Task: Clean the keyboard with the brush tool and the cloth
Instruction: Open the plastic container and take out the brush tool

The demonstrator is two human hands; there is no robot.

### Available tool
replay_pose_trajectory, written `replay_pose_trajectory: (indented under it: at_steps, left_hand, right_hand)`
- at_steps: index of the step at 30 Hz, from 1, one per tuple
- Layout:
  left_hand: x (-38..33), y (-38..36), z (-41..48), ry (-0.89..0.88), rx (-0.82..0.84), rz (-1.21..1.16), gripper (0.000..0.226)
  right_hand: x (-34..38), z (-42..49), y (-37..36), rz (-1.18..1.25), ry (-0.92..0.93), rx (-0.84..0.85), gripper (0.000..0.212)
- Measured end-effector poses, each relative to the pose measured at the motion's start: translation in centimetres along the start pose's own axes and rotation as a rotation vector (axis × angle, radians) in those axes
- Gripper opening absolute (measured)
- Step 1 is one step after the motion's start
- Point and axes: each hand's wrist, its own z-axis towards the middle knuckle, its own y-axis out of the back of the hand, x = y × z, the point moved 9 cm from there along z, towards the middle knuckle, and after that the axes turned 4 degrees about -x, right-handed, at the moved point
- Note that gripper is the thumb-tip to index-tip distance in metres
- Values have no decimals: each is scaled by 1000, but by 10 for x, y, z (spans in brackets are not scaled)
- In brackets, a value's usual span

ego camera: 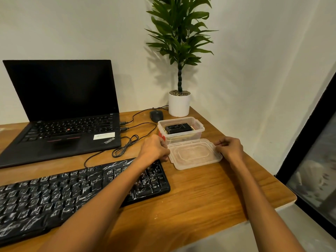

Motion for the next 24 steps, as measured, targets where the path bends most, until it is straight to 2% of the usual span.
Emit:
replay_pose_trajectory:
  at_steps: [4, 7, 9, 13, 17, 24]
  left_hand:
    - [2, 19, 10, -8, -82, -43, 10]
    - [-6, 43, 18, -122, -266, 7, 5]
    - [-15, 50, 22, -214, -333, 68, 14]
    - [-29, 37, 41, -324, -288, 188, 35]
    - [-37, 20, 66, -380, -189, 277, 47]
    - [-35, 0, 105, -367, -46, 444, 62]
  right_hand:
    - [10, 4, 7, 8, 74, -102, 5]
    - [32, 12, 4, 25, 165, -124, 5]
    - [53, 19, -6, 34, 229, -86, 5]
    - [85, 32, -38, 20, 306, 26, 7]
    - [98, 39, -72, -27, 352, 130, 12]
    - [101, 54, -106, -207, 387, 259, 22]
